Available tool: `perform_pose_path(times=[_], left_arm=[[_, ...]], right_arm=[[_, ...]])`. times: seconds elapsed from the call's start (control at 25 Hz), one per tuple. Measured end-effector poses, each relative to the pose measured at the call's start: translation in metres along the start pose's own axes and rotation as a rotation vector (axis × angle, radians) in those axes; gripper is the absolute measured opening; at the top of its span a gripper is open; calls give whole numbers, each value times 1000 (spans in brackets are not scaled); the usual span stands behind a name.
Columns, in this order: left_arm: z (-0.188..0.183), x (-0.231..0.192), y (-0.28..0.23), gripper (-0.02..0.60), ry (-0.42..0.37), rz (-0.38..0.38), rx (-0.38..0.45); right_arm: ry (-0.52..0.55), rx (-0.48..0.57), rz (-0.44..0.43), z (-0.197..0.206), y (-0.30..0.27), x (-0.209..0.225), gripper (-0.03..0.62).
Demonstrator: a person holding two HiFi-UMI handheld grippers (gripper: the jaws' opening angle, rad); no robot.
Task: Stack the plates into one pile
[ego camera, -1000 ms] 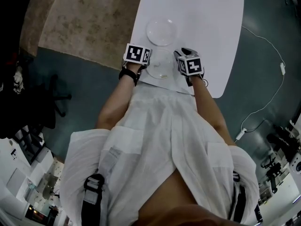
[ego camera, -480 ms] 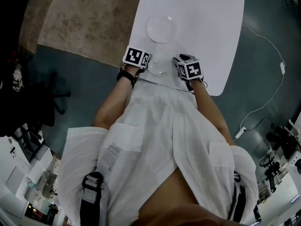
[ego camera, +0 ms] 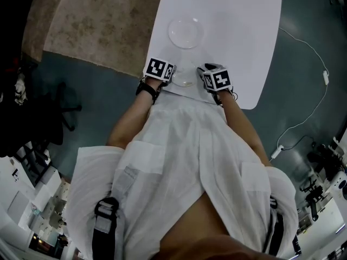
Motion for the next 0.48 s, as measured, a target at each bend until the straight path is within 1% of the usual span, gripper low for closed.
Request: perform_pose_path(times=[0.32, 0.48], left_arm=[[12, 0, 5, 173, 41, 0, -5], [14, 2, 4, 172, 68, -16, 18]], right_arm=[[-18, -28, -22, 1, -1, -6, 181], [-23, -37, -43, -1, -5, -11, 178]])
Point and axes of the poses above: the fingertips, and each gripper's own axes: y backward along the fingers, x to its right, z out of its underside, the point moved 4 cm from there along y, backward along the fingers, and after that the axes turned 7 degrees about z, right-handed, at the moved point
